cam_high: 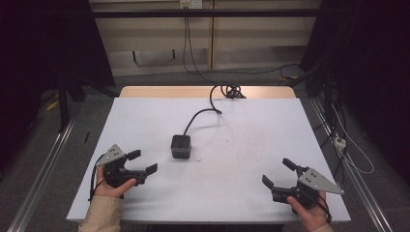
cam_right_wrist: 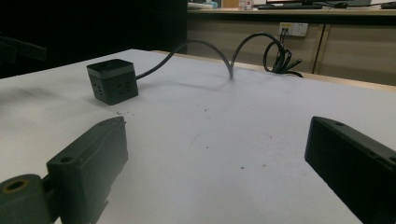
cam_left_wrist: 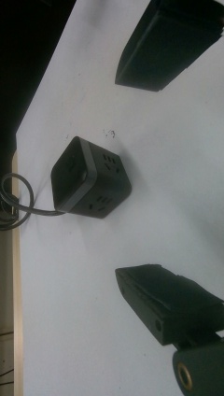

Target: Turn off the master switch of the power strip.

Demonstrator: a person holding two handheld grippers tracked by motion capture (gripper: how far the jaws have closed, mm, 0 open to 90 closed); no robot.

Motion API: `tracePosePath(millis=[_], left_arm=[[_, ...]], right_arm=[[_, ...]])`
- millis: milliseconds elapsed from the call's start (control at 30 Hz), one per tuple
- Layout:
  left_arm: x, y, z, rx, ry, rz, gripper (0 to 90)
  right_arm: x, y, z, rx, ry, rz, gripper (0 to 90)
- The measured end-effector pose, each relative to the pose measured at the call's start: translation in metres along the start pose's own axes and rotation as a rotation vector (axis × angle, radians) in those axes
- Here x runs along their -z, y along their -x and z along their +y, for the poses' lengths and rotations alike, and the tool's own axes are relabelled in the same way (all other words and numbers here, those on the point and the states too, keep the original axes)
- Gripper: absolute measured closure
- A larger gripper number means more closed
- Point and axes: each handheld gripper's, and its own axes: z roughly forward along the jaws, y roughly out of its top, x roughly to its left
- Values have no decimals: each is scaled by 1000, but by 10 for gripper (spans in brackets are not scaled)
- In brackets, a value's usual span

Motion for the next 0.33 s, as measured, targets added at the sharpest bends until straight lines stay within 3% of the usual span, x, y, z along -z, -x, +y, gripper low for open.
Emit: tracePosePath(millis=[333], left_arm=[[-2,-1,-5,-17,-43,21,61]], right_arm=[[-1,0,0,3,-3,2,54]])
